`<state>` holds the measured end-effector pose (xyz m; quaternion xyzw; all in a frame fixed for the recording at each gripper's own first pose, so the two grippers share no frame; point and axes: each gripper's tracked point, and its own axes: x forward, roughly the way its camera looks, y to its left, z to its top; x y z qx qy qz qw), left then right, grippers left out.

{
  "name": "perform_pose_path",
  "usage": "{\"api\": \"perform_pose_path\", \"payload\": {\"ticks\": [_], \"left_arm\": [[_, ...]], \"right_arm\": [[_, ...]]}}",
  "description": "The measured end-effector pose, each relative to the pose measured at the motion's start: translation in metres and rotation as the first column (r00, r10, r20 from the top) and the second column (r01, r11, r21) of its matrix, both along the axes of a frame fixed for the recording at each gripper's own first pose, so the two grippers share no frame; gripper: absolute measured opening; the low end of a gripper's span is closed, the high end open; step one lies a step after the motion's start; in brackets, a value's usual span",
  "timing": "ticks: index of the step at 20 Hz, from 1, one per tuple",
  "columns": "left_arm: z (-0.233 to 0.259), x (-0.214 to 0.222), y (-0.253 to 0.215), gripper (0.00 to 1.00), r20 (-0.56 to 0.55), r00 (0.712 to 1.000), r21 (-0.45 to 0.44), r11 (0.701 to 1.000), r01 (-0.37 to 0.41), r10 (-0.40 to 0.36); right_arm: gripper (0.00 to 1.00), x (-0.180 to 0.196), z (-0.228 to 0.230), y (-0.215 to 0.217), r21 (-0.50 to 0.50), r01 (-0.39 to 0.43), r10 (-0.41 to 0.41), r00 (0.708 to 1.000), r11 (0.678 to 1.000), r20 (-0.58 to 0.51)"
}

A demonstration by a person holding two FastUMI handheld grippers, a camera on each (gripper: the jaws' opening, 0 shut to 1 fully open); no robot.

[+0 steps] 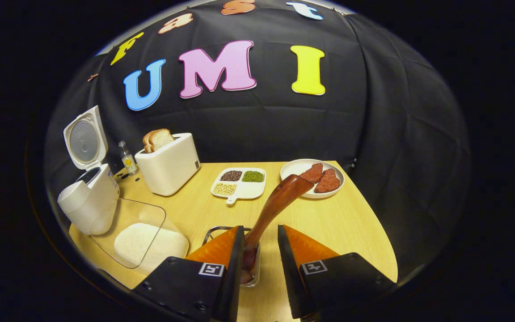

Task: Close the left gripper, press the button to open the rice cooker; take a wooden spoon from the chopstick holder with the right hand, scoop a spoonful of rice and pour it into the rice cooker, then put the wooden spoon back into the chopstick holder.

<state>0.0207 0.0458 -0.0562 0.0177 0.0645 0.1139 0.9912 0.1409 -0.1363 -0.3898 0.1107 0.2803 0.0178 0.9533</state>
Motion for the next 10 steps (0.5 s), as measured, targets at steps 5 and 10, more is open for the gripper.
{"api": "perform_pose_path", "payload": {"ticks": [5, 10], "left_arm": [[-0.005, -0.004, 0.002, 0.97, -0.030, 0.999, 0.021, 1.000, -0.023, 0.024], [-0.005, -0.007, 0.001, 0.97, -0.025, 1.000, 0.025, 1.000, -0.016, 0.017]], "right_arm": [[0.42, 0.012, -0.008, 0.014, 0.067, -0.041, 0.042, 0.999, 0.997, -0.008], [0.19, -0.008, 0.012, 0.027, 0.127, -0.065, 0.063, 0.998, 0.990, 0.021]]}}
